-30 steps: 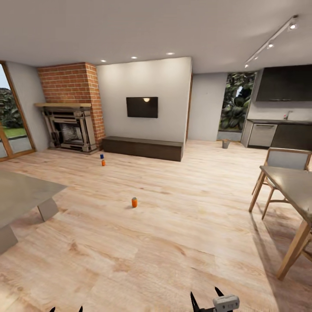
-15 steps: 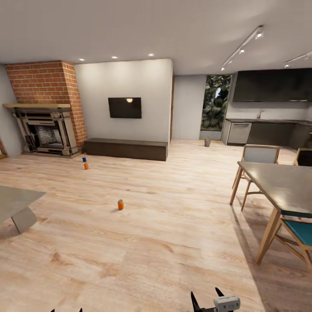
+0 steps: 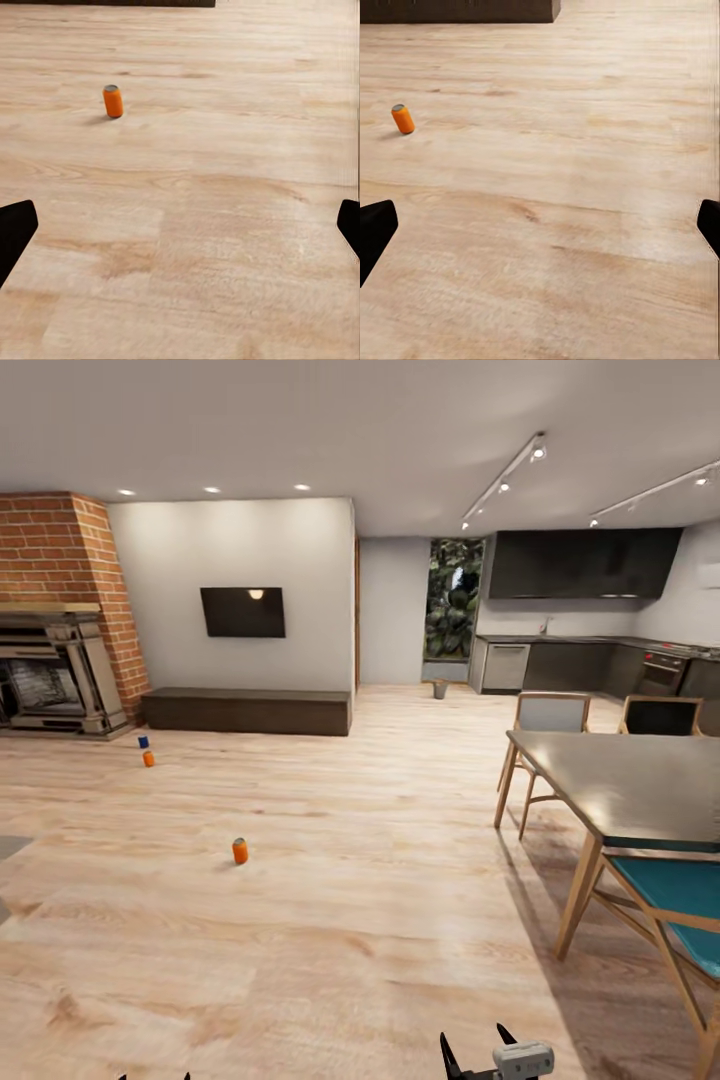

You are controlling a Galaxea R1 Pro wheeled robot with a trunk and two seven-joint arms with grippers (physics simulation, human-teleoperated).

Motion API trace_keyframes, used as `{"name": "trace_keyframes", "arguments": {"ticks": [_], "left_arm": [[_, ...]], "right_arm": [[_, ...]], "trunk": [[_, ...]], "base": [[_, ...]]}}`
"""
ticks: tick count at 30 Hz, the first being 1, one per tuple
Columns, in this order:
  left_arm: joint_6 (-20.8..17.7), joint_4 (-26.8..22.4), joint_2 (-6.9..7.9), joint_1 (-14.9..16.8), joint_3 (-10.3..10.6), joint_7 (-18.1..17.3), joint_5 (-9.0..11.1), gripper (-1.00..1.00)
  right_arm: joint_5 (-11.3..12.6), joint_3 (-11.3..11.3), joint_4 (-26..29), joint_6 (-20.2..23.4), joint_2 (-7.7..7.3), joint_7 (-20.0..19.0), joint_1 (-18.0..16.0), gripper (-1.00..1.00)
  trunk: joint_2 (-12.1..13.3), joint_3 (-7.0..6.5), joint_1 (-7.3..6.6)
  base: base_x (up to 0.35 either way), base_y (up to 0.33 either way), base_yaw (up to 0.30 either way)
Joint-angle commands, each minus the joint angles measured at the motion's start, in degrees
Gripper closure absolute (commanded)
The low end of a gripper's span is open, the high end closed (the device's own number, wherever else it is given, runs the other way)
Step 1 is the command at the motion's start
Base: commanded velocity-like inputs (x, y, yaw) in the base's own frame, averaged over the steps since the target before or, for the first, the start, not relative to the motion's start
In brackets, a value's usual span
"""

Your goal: Put the three can of soda from the living room inside the tash can in the kitchen.

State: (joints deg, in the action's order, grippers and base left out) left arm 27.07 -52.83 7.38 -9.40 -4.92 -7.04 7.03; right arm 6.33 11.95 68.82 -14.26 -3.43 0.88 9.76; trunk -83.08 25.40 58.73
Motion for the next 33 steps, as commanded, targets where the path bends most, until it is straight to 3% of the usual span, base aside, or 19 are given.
{"name": "trace_keyframes", "arguments": {"ticks": [1,11,33], "left_arm": [[0.0,0.0,0.00,0.0,0.0,0.0,0.0,-1.00],[0.1,0.0,0.01,0.0,0.0,0.0,0.0,-1.00],[0.1,0.0,0.00,0.0,0.0,-0.1,0.0,-1.00]], "right_arm": [[0.0,0.0,0.0,0.0,0.00,0.0,0.0,-1.00],[0.0,0.1,0.0,0.0,0.00,0.1,0.0,-1.00],[-0.1,0.1,0.0,-0.2,-0.01,0.1,0.0,-1.00]], "trunk": [[0.0,-0.04,0.00],[0.0,-0.30,0.00],[0.0,-0.33,0.00]], "base": [[0.273,0.127,-0.251],[0.291,0.149,-0.197],[0.318,0.034,-0.009]]}}
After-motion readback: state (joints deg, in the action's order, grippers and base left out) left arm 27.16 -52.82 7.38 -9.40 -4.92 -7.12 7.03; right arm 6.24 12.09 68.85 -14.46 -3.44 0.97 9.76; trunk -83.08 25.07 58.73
